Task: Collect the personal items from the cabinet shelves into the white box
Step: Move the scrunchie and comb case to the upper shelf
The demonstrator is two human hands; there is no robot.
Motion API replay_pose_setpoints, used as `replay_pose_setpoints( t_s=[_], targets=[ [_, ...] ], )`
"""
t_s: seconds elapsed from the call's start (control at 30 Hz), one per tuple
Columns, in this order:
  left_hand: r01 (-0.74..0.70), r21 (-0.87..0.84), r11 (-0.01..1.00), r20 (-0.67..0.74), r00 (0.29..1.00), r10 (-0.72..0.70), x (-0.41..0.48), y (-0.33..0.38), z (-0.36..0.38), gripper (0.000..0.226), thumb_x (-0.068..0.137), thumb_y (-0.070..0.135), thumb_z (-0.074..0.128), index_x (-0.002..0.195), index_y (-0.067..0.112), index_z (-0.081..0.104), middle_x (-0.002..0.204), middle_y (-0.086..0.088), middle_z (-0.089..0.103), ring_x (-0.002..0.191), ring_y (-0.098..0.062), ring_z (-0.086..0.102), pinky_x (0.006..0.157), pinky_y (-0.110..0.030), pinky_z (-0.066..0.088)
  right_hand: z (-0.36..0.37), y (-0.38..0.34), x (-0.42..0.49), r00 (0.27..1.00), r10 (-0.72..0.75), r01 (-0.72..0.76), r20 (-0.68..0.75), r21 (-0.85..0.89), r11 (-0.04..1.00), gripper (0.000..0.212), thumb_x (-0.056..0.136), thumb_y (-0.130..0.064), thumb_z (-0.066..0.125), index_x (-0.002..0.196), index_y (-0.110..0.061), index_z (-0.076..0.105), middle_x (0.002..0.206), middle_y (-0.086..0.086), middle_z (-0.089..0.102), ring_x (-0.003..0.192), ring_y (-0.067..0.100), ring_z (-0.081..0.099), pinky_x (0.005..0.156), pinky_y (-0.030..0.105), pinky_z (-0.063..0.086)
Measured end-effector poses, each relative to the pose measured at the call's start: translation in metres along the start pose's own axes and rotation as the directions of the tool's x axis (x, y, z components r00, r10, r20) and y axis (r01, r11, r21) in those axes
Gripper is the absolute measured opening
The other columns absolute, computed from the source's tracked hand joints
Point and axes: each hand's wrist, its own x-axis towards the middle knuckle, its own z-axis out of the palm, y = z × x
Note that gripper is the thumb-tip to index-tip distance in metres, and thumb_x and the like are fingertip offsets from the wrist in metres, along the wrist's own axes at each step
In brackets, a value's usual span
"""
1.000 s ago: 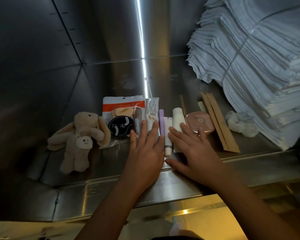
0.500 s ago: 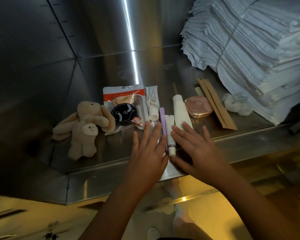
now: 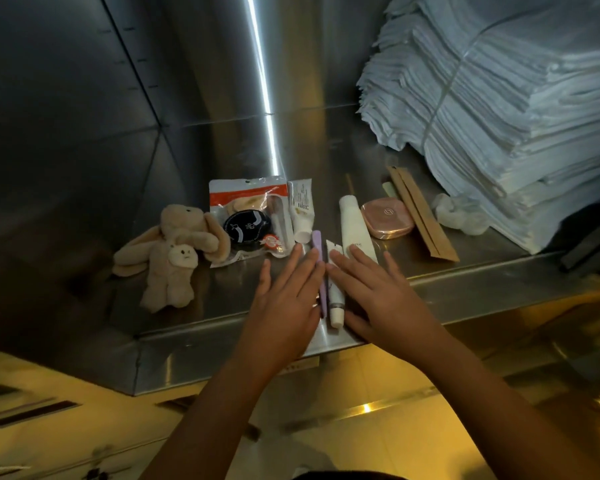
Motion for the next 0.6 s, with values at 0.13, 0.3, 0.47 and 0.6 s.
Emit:
replay_pose_setpoints(
  t_s=[0.13, 0.3, 0.47, 0.6],
  targets=[
    [0.023, -0.028, 0.999, 0.039, 0.999, -0.022, 0.004, -0.005, 0.014, 0.060, 0.096, 0.041, 0.033, 0.135, 0.029, -0.012, 0.141, 0.012, -0.021, 0.119, 0.001, -0.044, 0.094, -0.030, -0.036, 0.005, 0.005, 0.008, 0.999, -0.030, 0.030, -0.013, 0.010, 0.999, 0.055, 0.082, -0.022, 0.068, 0.130, -0.007, 0.049, 0.137, 0.016, 0.046, 0.129, 0.038, 0.038, 0.101, 0.065, 0.026],
    [0.016, -0.008, 1.000, 0.041, 0.999, -0.016, 0.010, 0.002, 0.011, 0.060, 0.096, 0.040, 0.033, 0.137, 0.027, -0.008, 0.142, 0.012, -0.019, 0.126, -0.005, -0.034, 0.097, -0.031, -0.033, 0.008, 0.014, 0.005, 0.979, -0.135, 0.131, -0.153, -0.038, 0.991, 0.049, 0.075, -0.021, 0.074, 0.118, -0.003, 0.060, 0.124, 0.018, 0.058, 0.116, 0.037, 0.052, 0.093, 0.062, 0.036],
    [-0.037, 0.001, 0.999, -0.026, 0.999, 0.037, 0.014, 0.009, 0.006, 0.063, 0.086, 0.032, 0.061, 0.139, 0.011, 0.035, 0.147, -0.008, 0.032, 0.135, -0.018, 0.006, 0.107, -0.048, 0.000, 0.006, 0.020, 0.003, 0.935, -0.218, 0.227, -0.279, 0.001, 0.974, 0.038, 0.085, -0.027, 0.052, 0.110, -0.001, 0.064, 0.120, 0.019, 0.061, 0.114, 0.034, 0.055, 0.096, 0.054, 0.032],
    [-0.109, 0.094, 0.990, -0.026, 0.993, 0.112, 0.016, 0.013, 0.010, 0.056, 0.075, 0.031, 0.074, 0.124, 0.011, 0.055, 0.133, -0.010, 0.053, 0.129, -0.021, 0.031, 0.101, -0.052, 0.015, 0.002, 0.024, 0.002, 0.923, -0.211, 0.230, -0.322, 0.021, 0.973, 0.037, 0.083, -0.025, 0.055, 0.107, 0.002, 0.064, 0.121, 0.021, 0.058, 0.119, 0.033, 0.049, 0.099, 0.057, 0.027]
  ],
)
